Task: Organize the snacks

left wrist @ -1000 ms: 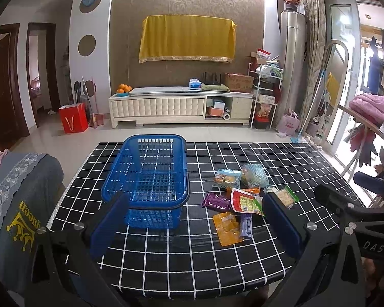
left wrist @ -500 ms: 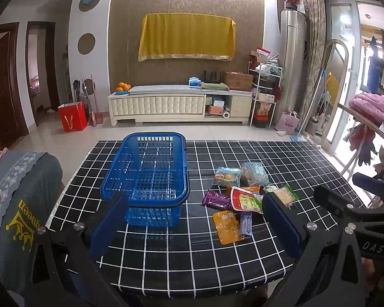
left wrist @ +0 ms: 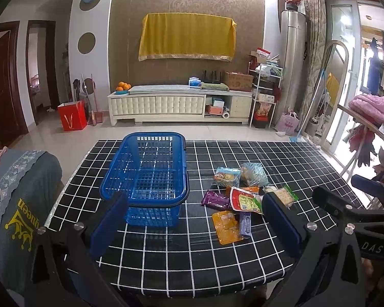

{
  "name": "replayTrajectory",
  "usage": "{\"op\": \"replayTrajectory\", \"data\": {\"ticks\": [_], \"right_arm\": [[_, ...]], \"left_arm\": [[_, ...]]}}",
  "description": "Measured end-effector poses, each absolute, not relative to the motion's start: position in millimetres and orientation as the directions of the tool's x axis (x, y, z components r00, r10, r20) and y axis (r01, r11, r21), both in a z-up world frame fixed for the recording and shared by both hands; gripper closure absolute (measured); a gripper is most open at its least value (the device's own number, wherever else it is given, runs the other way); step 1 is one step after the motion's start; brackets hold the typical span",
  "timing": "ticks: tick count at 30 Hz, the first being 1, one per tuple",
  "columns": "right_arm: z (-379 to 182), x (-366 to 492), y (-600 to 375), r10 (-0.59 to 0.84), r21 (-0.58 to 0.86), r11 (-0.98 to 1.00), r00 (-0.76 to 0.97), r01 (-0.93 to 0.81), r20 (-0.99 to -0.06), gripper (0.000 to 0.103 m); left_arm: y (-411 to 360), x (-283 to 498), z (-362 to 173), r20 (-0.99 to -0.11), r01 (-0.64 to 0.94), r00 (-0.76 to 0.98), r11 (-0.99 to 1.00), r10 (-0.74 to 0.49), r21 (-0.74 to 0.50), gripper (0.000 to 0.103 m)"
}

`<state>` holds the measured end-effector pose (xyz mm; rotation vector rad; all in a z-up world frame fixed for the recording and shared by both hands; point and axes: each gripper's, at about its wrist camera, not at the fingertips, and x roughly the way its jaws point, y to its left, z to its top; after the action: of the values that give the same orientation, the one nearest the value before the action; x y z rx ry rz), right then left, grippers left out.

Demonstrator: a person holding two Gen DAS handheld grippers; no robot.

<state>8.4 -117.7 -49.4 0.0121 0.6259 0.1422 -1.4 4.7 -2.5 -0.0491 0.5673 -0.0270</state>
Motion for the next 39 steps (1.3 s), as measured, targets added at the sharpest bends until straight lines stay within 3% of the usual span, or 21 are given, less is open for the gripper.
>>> {"op": "replayTrajectory", "data": {"ticks": [12,24,39], "right_arm": [[-47,19,-124,0.13,0.055,0.991,0.8,-0.121,-0.585,0.0],[-34,79,-156,0.169,0.056,0.984,0.793,-0.168,-0.585,0.0],[-90,212,-203,0.264,0.233,0.964,0.596,-0.13,-0.758,0.0]], "left_arm": [[-2,15,-2,-0.538,0.023,0.842,0.999,-0.046,-0.05,0.0],[-21,85,-1,-0.586,0.065,0.808,0.998,-0.066,-0.024,0.0],[-65,206,-56,-0.747,0.133,0.648,0.988,-0.147,-0.079,0.0]]}}
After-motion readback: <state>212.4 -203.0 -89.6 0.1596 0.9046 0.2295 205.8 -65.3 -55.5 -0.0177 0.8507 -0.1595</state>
